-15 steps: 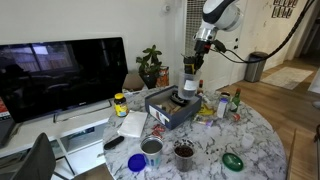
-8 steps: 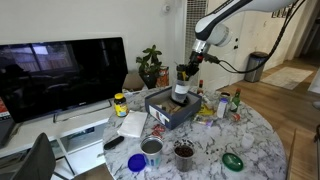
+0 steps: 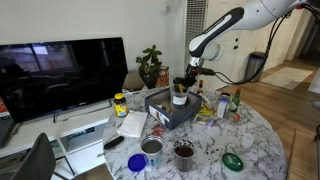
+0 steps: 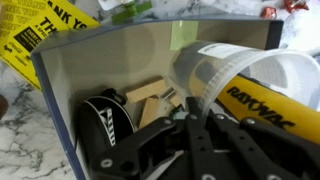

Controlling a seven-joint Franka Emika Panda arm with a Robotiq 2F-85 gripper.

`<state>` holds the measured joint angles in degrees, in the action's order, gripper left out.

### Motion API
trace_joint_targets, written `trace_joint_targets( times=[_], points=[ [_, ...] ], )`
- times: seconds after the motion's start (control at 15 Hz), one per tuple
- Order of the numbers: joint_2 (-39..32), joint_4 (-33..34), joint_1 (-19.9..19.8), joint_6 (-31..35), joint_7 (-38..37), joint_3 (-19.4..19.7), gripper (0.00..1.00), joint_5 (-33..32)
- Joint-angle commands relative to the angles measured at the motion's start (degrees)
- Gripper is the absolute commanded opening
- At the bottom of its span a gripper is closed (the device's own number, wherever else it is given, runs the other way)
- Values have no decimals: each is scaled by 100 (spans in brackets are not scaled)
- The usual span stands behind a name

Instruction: Put the torch in the clear cup, then put the cup in the box

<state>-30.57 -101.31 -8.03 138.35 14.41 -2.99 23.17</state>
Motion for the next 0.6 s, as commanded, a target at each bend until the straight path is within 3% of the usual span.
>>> trace_joint_targets(
  times=[0.0,0.47,0.53],
  points=[
    [-267,56,158,190,-516,40,1,-281],
    [-699,66,308,605,-1040,38,1,-551],
    [-687,47,300,562,-1060,23,29,-583]
  ],
)
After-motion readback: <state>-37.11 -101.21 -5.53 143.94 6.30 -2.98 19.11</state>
